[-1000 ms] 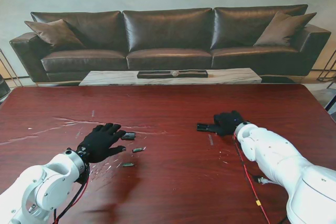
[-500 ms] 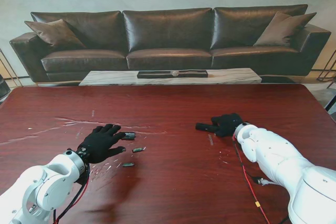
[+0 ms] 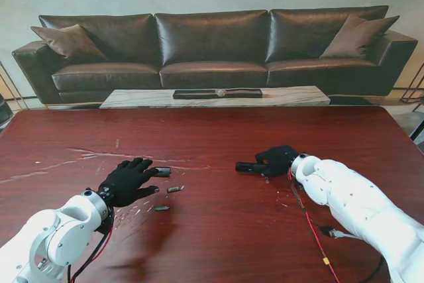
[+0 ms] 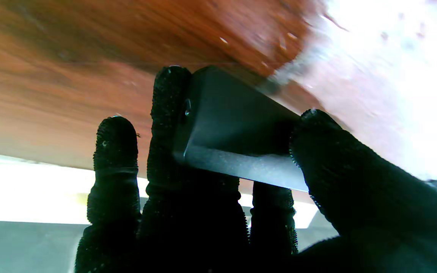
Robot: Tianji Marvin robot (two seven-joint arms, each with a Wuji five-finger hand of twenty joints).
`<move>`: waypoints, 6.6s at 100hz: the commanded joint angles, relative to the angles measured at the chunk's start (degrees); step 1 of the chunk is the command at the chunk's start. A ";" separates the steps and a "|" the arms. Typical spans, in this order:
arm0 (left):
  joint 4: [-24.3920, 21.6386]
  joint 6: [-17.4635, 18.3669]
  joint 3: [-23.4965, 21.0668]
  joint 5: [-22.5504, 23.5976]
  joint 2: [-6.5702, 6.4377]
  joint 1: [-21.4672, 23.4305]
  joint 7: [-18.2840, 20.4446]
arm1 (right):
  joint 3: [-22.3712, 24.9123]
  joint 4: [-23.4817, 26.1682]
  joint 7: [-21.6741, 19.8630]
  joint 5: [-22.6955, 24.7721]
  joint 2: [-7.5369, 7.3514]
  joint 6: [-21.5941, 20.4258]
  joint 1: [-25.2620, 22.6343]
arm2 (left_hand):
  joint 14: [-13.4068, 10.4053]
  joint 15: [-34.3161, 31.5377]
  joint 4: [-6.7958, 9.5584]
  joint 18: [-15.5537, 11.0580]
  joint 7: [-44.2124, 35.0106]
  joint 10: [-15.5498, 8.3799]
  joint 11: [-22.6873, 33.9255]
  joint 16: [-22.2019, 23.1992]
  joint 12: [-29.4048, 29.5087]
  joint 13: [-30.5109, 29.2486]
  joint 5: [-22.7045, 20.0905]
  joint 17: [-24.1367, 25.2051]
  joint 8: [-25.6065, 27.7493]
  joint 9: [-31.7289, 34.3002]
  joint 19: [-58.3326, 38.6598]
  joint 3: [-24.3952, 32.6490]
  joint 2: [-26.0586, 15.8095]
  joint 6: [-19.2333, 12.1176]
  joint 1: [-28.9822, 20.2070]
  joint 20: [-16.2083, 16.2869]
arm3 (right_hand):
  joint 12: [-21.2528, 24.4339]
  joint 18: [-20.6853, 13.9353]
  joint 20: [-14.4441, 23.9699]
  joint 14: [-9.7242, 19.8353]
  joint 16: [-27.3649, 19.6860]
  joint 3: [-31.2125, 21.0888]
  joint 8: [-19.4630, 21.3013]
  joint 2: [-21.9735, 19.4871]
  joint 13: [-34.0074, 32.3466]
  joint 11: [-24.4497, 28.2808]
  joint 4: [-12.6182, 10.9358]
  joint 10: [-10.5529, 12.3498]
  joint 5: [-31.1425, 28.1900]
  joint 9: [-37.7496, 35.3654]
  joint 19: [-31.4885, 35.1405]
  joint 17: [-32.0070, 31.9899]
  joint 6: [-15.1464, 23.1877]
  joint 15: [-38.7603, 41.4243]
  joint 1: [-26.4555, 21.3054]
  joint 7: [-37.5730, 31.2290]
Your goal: Install the batteries into the remote control and close the cover
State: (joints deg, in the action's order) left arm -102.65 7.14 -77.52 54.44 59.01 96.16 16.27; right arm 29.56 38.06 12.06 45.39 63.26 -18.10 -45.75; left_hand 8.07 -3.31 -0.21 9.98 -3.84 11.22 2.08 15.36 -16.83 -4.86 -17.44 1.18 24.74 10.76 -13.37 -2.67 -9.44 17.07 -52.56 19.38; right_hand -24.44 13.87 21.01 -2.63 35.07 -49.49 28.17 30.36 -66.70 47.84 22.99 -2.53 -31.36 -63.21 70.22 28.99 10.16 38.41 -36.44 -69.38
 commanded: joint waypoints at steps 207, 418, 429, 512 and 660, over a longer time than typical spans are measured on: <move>-0.11 -0.30 -0.33 -1.01 -0.04 0.19 0.70 | -3.11 17.70 -16.89 -7.42 1.02 7.38 -6.24 | 0.38 -0.03 -1.70 0.42 -0.19 1.99 -0.19 0.08 -0.16 -0.67 0.31 0.36 0.39 0.66 -0.32 0.11 -2.93 -0.19 -2.36 -0.48 | 2.39 3.89 4.10 -0.24 -5.37 0.70 -6.75 -4.55 21.14 -3.58 -6.51 -2.80 9.47 20.25 0.97 -15.97 -6.35 -1.76 -0.10 9.19; -0.26 0.21 4.75 8.55 -0.45 -2.52 -0.12 | 36.65 47.45 -2.12 19.18 -3.82 0.79 -40.88 | 4.16 -7.99 -0.51 4.03 -2.73 3.70 3.34 10.29 -7.82 -10.92 -4.73 -4.32 2.60 7.36 -14.76 0.79 7.15 -0.72 -6.93 8.86 | 5.87 -7.75 -7.08 -0.14 -13.84 3.75 -5.80 -6.34 46.59 -10.91 -13.32 -5.33 16.92 44.13 -15.32 -33.01 -13.15 -13.54 10.27 28.35; 0.95 -0.51 7.11 9.72 -0.30 -3.98 -2.73 | 37.59 47.60 -1.33 19.55 -3.84 0.39 -41.77 | 4.41 -10.84 -0.59 4.50 -3.79 3.87 5.14 11.99 -8.98 -13.83 -6.55 -6.09 3.29 10.23 -21.11 1.08 9.31 -1.08 -8.86 10.34 | 5.87 -7.66 -7.18 -0.11 -13.89 4.09 -5.76 -6.58 46.47 -10.97 -13.35 -5.35 16.71 43.93 -15.38 -32.91 -13.09 -13.75 10.27 28.47; -0.83 -5.36 10.84 15.94 -0.61 -3.85 0.72 | 39.38 47.12 0.59 18.89 -3.61 -1.25 -42.77 | 4.43 -16.50 -0.67 5.53 -7.51 3.11 11.63 13.75 -10.01 -18.75 -9.51 -9.86 4.73 14.29 -31.14 1.50 12.99 -3.08 -13.10 10.48 | 5.92 -6.85 -7.73 -0.38 -13.63 5.79 -5.16 -8.04 45.34 -11.56 -13.66 -5.37 15.26 42.82 -15.86 -32.20 -12.59 -14.31 9.50 29.12; 9.52 -13.64 21.23 16.35 -0.84 -8.49 -3.31 | 39.89 46.57 1.18 17.29 -3.26 -1.21 -42.93 | 4.78 -19.32 -0.64 7.49 -16.74 2.09 15.87 11.67 -7.64 -28.95 -11.92 -19.37 7.33 25.39 -36.18 2.93 19.68 -7.18 -17.57 5.71 | 5.91 -6.83 -7.88 -0.47 -13.39 6.89 -4.49 -8.98 45.30 -11.93 -13.86 -5.27 14.55 42.40 -15.91 -32.01 -12.63 -14.49 9.02 30.11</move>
State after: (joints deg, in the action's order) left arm -93.28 -6.26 -56.51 70.73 58.13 87.67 12.60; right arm 69.49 84.57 13.12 62.62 59.76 -19.09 -88.28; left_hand 11.91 -21.67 -0.22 15.91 -19.45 13.09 17.37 27.16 -25.01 -32.86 -27.91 -17.94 32.68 34.92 -48.37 -0.84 9.04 9.64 -66.53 25.52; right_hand -18.88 6.95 14.30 -2.45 21.86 -43.35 23.29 22.06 -20.80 36.58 10.34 -7.10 -16.34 -20.77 55.21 -2.82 -2.05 24.62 -27.70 -39.77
